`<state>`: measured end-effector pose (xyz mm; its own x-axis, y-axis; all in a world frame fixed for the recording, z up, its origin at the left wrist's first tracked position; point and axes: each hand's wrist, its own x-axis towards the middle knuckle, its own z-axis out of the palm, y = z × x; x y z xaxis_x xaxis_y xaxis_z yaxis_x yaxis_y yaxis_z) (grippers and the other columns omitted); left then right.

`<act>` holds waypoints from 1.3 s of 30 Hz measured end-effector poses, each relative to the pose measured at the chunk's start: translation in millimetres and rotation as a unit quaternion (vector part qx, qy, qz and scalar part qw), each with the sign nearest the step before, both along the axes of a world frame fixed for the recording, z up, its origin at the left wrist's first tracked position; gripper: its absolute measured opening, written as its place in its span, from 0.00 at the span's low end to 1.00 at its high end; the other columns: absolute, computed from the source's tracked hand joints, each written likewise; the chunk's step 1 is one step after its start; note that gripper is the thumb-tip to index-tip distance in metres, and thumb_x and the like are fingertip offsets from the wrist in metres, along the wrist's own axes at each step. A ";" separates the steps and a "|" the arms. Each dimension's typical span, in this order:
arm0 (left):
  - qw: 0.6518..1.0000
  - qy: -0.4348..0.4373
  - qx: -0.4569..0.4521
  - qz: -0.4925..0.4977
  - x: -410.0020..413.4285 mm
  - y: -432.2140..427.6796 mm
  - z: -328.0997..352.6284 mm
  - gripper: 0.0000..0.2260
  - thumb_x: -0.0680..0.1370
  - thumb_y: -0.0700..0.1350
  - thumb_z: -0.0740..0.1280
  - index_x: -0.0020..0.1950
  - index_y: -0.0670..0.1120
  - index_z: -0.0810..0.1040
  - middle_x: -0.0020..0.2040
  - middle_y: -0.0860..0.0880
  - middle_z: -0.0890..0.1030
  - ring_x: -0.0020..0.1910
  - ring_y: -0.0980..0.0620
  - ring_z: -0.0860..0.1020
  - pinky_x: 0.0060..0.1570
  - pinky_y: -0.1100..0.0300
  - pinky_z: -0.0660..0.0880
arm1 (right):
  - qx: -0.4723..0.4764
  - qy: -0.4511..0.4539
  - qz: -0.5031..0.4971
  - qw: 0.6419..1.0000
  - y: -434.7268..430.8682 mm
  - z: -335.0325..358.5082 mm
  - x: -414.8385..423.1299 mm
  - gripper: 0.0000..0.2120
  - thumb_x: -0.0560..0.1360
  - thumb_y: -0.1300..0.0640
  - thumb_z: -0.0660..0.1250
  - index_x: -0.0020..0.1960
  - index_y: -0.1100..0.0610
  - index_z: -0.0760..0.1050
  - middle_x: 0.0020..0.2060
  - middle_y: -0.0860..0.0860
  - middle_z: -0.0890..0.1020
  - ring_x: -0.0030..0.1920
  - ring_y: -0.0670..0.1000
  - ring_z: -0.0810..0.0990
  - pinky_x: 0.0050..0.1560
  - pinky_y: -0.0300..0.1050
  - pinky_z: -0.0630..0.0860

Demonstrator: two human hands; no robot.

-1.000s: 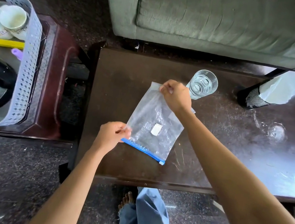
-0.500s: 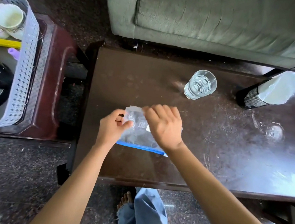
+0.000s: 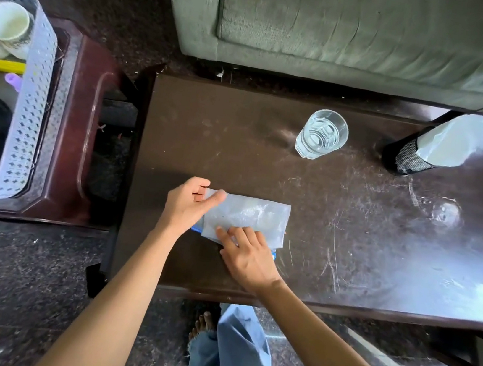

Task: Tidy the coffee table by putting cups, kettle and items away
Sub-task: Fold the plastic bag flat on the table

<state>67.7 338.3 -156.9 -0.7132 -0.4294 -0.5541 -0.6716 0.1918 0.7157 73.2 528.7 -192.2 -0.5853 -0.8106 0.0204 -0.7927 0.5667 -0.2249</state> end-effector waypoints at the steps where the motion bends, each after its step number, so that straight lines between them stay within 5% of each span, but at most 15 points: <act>1: 1.000 0.005 -0.012 -0.016 -0.4 3.5 -0.9 0.19 0.71 0.54 0.73 0.59 0.49 0.77 0.50 0.53 0.78 0.50 0.56 0.77 0.48 0.65 0.71 | 0.012 -0.025 0.009 1.000 0.7 1.2 0.2 0.19 0.76 0.53 0.60 0.65 0.58 0.73 0.49 0.54 0.79 0.44 0.56 0.77 0.42 0.49 0.76; 6: 0.998 0.023 -0.056 -0.017 -1.3 10.6 -5.9 0.08 0.73 0.44 0.72 0.51 0.47 0.80 0.45 0.50 0.80 0.45 0.49 0.79 0.43 0.62 0.72 | -0.086 -0.247 -0.053 0.964 0.9 24.8 -8.7 0.19 0.80 0.57 0.55 0.69 0.60 0.67 0.61 0.57 0.73 0.54 0.57 0.76 0.53 0.50 0.76; 9: 0.998 0.015 -0.057 -0.039 0.2 8.0 -4.9 0.05 0.75 0.42 0.68 0.50 0.47 0.80 0.47 0.51 0.81 0.47 0.50 0.79 0.44 0.61 0.73 | -0.147 -0.185 -0.183 0.954 2.2 26.9 -34.0 0.17 0.79 0.60 0.58 0.67 0.62 0.70 0.63 0.57 0.73 0.63 0.54 0.70 0.67 0.46 0.66; 12: 0.997 0.027 -0.050 -0.042 0.8 4.5 -1.9 0.05 0.77 0.44 0.67 0.52 0.47 0.79 0.46 0.51 0.80 0.47 0.51 0.77 0.44 0.62 0.71 | -0.068 -0.169 -0.210 0.961 -1.8 30.0 -62.5 0.21 0.80 0.54 0.59 0.70 0.61 0.68 0.65 0.56 0.75 0.70 0.56 0.65 0.73 0.46 0.58; 16: 0.996 0.053 -0.056 -0.049 -2.6 -3.2 5.2 0.06 0.78 0.44 0.63 0.49 0.47 0.80 0.44 0.51 0.81 0.46 0.51 0.77 0.42 0.62 0.70 | 0.004 -0.374 -0.173 0.911 -13.7 47.4 -89.1 0.22 0.80 0.44 0.58 0.68 0.55 0.70 0.57 0.52 0.81 0.60 0.53 0.75 0.60 0.47 0.72; 19: 0.993 0.088 -0.067 -0.049 -6.4 -12.3 15.2 0.06 0.78 0.44 0.63 0.45 0.48 0.79 0.42 0.51 0.82 0.44 0.52 0.78 0.43 0.63 0.71 | 0.019 -0.407 -0.151 0.901 -27.1 55.2 -101.2 0.14 0.77 0.40 0.61 0.47 0.50 0.77 0.39 0.48 0.80 0.43 0.50 0.78 0.44 0.44 0.73; 22: 0.991 0.107 -0.074 -0.044 -9.4 -23.6 24.3 0.06 0.78 0.46 0.64 0.43 0.48 0.78 0.40 0.49 0.81 0.41 0.51 0.78 0.40 0.66 0.71 | 0.027 -0.419 -0.142 0.897 -42.0 64.3 -108.6 0.18 0.75 0.41 0.67 0.32 0.49 0.68 0.30 0.45 0.73 0.34 0.48 0.72 0.35 0.40 0.67; 27: 0.991 0.114 -0.074 -0.016 -11.4 -47.0 38.4 0.11 0.77 0.48 0.66 0.39 0.43 0.70 0.30 0.50 0.70 0.31 0.52 0.69 0.30 0.67 0.65 | 0.036 -0.462 -0.089 0.882 -71.5 83.3 -124.5 0.13 0.70 0.48 0.75 0.39 0.56 0.76 0.33 0.47 0.77 0.35 0.46 0.75 0.37 0.41 0.70; 31: 0.989 0.136 -0.053 0.021 -6.7 -68.2 47.4 0.10 0.74 0.45 0.71 0.42 0.41 0.72 0.30 0.52 0.68 0.27 0.59 0.65 0.29 0.71 0.64 | 0.042 -0.572 -0.054 0.818 -88.6 89.7 -139.4 0.08 0.74 0.56 0.72 0.48 0.60 0.80 0.41 0.54 0.84 0.40 0.49 0.81 0.43 0.47 0.78; 36: 0.986 0.139 -0.010 0.095 -2.2 -95.2 53.7 0.11 0.72 0.50 0.73 0.49 0.46 0.77 0.37 0.52 0.78 0.34 0.61 0.74 0.37 0.72 0.70 | 0.037 -0.664 -0.039 0.746 -114.8 100.7 -158.7 0.04 0.77 0.63 0.68 0.51 0.64 0.78 0.42 0.53 0.85 0.40 0.50 0.84 0.39 0.41 0.80; 39: 0.969 0.136 0.052 0.201 -0.9 -116.6 57.8 0.15 0.78 0.57 0.62 0.54 0.48 0.78 0.46 0.52 0.82 0.44 0.61 0.79 0.47 0.62 0.76 | -0.008 -0.664 -0.044 0.746 -137.4 111.1 -175.5 0.11 0.76 0.63 0.68 0.54 0.69 0.75 0.44 0.57 0.84 0.42 0.52 0.82 0.40 0.42 0.79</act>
